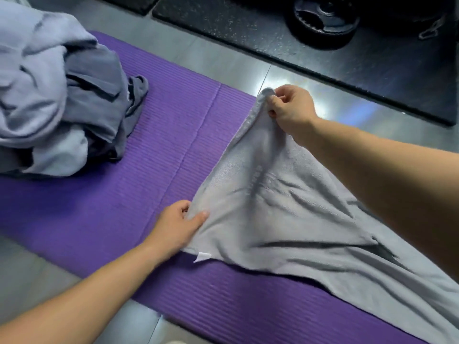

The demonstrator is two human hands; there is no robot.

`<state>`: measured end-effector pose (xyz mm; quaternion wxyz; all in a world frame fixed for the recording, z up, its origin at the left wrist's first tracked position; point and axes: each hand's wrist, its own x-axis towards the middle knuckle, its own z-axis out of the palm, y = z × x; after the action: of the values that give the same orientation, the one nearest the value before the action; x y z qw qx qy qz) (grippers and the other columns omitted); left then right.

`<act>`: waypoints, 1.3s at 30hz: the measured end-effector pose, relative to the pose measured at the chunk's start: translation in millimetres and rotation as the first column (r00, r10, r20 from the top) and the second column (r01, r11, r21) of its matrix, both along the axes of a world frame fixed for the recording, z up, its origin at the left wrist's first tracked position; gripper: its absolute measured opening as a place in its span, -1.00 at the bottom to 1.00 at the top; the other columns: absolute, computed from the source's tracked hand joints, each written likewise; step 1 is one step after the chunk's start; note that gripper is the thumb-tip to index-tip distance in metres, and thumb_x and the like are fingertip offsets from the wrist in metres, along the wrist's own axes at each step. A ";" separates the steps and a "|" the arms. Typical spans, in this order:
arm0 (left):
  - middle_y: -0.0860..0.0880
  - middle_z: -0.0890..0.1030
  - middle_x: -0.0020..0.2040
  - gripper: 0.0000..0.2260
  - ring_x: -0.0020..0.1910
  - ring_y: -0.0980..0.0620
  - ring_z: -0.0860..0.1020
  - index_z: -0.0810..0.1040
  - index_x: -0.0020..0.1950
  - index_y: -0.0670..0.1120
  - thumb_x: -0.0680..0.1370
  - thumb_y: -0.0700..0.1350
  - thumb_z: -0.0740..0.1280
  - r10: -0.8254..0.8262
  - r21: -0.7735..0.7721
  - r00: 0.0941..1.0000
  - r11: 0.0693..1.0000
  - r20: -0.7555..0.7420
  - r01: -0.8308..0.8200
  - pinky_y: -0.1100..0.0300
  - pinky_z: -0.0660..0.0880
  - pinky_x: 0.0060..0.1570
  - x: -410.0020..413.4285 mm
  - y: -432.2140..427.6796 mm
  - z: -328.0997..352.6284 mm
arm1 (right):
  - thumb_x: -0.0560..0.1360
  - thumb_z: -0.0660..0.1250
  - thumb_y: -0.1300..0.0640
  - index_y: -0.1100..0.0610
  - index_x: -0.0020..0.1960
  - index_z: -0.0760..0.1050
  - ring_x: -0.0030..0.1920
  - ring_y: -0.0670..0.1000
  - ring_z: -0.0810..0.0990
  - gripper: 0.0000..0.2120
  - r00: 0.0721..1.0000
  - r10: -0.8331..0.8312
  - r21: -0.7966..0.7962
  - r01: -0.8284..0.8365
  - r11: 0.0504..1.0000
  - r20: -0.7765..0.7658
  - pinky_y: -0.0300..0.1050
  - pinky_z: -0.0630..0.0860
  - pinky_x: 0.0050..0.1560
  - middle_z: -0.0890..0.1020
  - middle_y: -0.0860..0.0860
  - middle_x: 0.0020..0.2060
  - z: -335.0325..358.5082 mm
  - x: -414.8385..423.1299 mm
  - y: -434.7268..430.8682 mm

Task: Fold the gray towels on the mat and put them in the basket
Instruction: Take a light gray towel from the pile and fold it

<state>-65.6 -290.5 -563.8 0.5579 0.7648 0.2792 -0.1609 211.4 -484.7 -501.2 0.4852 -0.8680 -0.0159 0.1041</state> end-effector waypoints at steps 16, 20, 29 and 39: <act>-0.15 0.69 -0.34 -0.72 -0.44 -0.06 0.63 0.55 -0.09 -0.22 0.57 0.00 0.44 0.115 0.024 0.977 0.993 -0.180 -0.112 0.06 0.56 -0.42 -35.9 46.4 11.9 | 0.62 0.33 -0.02 0.04 0.06 0.63 -0.14 -0.04 0.57 -0.83 0.997 0.077 -0.209 -0.078 0.975 -0.012 -0.19 0.41 -0.09 0.60 -0.09 -0.20 -57.9 21.6 62.9; -0.09 0.71 -0.32 -0.73 -0.39 -0.07 0.68 0.56 -0.08 -0.17 0.56 0.04 0.45 0.040 0.059 0.968 0.998 -0.246 -0.026 -0.03 0.60 -0.31 -36.4 54.8 17.2 | 0.60 0.36 -0.01 0.04 0.08 0.67 -0.09 -0.08 0.56 -0.82 0.996 0.094 -0.286 -0.089 0.954 0.002 -0.27 0.37 -0.06 0.63 -0.08 -0.15 -58.6 27.7 74.7; -0.07 0.68 -0.39 -0.69 -0.43 0.03 0.66 0.49 -0.20 -0.15 0.54 0.04 0.48 -0.130 0.133 0.899 0.970 -0.419 0.202 0.13 0.57 -0.36 -28.3 75.9 16.6 | 0.54 0.39 0.14 0.05 0.13 0.68 0.03 -0.13 0.61 -0.80 0.972 0.233 -0.286 -0.220 0.933 0.014 -0.31 0.46 0.11 0.68 -0.09 -0.01 -61.8 24.9 86.8; -0.03 0.50 0.08 -0.55 0.09 -0.12 0.54 0.36 0.08 0.00 0.44 0.29 0.39 -0.292 0.606 0.793 0.522 -0.534 0.601 -0.01 0.52 0.01 19.1 61.1 44.2 | 0.56 0.40 0.12 0.10 0.11 0.67 -0.03 -0.03 0.60 -0.84 0.982 0.182 -0.486 -0.182 0.855 -0.048 -0.20 0.42 0.03 0.65 -0.05 -0.09 -41.1 -13.5 -99.4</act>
<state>-46.5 -229.5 -519.5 0.0655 0.9251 0.2081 -0.3108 197.9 -584.1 -542.3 0.2383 -0.9568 -0.0709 0.1504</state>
